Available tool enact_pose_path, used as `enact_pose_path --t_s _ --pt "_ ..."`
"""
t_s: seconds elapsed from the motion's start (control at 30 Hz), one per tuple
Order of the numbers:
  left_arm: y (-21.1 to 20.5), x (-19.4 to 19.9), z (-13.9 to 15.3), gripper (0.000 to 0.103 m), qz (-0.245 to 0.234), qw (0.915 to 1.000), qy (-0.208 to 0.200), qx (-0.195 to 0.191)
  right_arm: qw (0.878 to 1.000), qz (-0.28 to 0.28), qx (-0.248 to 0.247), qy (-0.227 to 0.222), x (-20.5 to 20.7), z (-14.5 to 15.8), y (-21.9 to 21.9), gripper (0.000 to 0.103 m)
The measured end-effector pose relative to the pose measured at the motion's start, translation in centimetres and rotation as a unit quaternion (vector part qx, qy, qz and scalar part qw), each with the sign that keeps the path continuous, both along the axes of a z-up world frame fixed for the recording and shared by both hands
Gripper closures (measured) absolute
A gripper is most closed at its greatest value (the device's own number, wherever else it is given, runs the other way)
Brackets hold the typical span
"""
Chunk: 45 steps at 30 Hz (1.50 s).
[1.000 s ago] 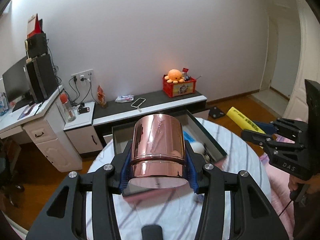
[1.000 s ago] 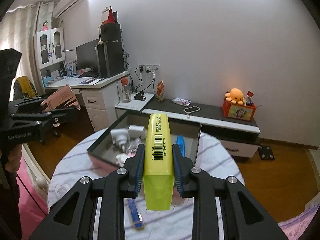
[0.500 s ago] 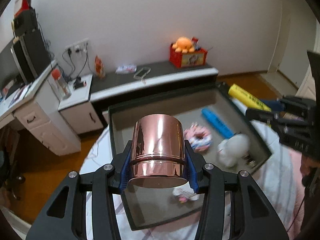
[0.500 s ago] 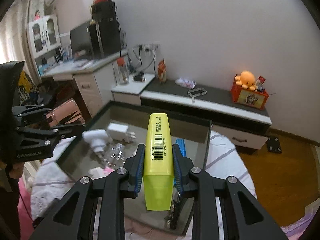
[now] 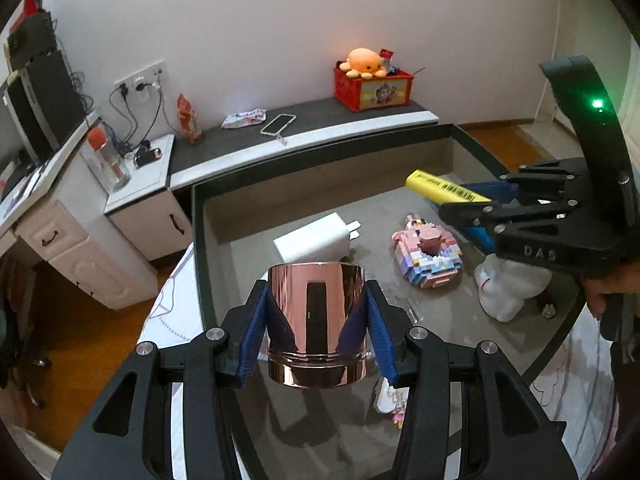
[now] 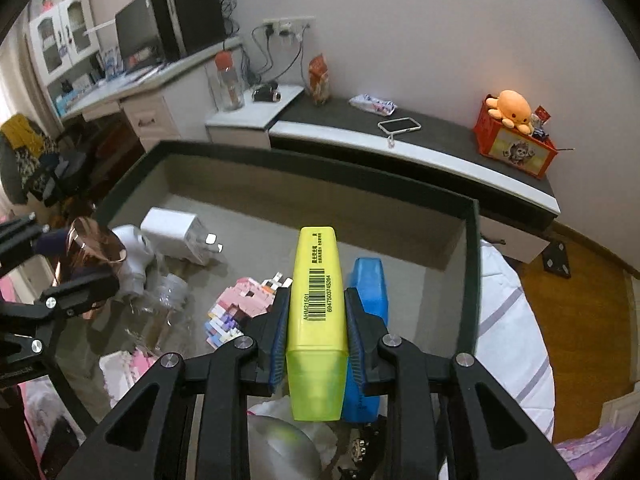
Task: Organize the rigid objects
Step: 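Carry the copper cup with left tool while right tool carries the yellow highlighter into the box, then open both tools to release the items and withdraw from the box, then move right tool over the blue lighter while left tool hovers over the black remote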
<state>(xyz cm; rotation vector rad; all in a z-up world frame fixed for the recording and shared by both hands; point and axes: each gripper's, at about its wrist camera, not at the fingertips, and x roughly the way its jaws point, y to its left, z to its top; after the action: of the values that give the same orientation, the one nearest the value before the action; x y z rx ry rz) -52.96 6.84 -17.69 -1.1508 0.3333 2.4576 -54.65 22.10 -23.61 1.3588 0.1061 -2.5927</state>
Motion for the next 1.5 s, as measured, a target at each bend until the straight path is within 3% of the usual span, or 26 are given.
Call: enact_pose_path --t_s 0.1,0.2,0.27,0.3,0.33,0.43,0.63,0.87,1.0,1.27,1.5 --pt "0.3 0.2 -0.1 0.055 -0.014 0.9996 -0.015 0.017 1.000 0.003 0.008 -0.004 0.2 0.0 -0.2 0.076" --pt "0.6 0.4 -0.2 0.051 -0.021 0.9994 -0.018 0.018 1.000 0.012 -0.024 -0.008 0.6 0.2 0.0 0.075" --pt "0.6 0.6 0.1 0.049 -0.017 0.9996 -0.013 0.016 1.000 0.002 -0.031 -0.002 0.8 0.4 0.3 0.070" --pt "0.4 0.7 0.4 0.047 -0.013 0.9997 -0.011 0.017 1.000 -0.001 -0.031 0.000 0.9 0.5 0.4 0.061" --pt "0.1 0.8 0.7 0.042 -0.009 0.9996 -0.012 0.023 1.000 -0.002 -0.030 0.003 1.2 0.7 0.4 0.053" --pt "-0.9 1.6 1.8 0.022 -0.001 0.9990 -0.006 0.043 1.000 -0.005 -0.028 0.010 1.8 1.2 0.3 0.051" --pt "-2.3 3.8 3.5 0.009 0.016 0.9981 0.004 0.059 0.999 -0.008 -0.037 0.033 4.1 3.4 0.2 0.046" --pt "-3.0 8.3 5.1 0.004 0.021 0.9974 0.030 0.062 0.997 -0.001 -0.037 0.067 8.7 5.8 -0.8 0.040" --pt "-3.4 11.9 6.1 0.001 0.020 0.9965 0.053 0.062 0.996 0.001 -0.041 0.084 12.2 6.5 -1.2 0.024" --pt "-4.0 17.8 5.6 0.001 0.046 0.9950 0.086 0.018 0.993 -0.020 -0.061 0.095 18.5 6.1 -0.6 0.023" --pt "-5.2 20.9 3.8 0.001 0.066 0.9953 0.070 0.009 0.993 -0.052 -0.076 0.075 22.1 3.6 0.4 0.023"
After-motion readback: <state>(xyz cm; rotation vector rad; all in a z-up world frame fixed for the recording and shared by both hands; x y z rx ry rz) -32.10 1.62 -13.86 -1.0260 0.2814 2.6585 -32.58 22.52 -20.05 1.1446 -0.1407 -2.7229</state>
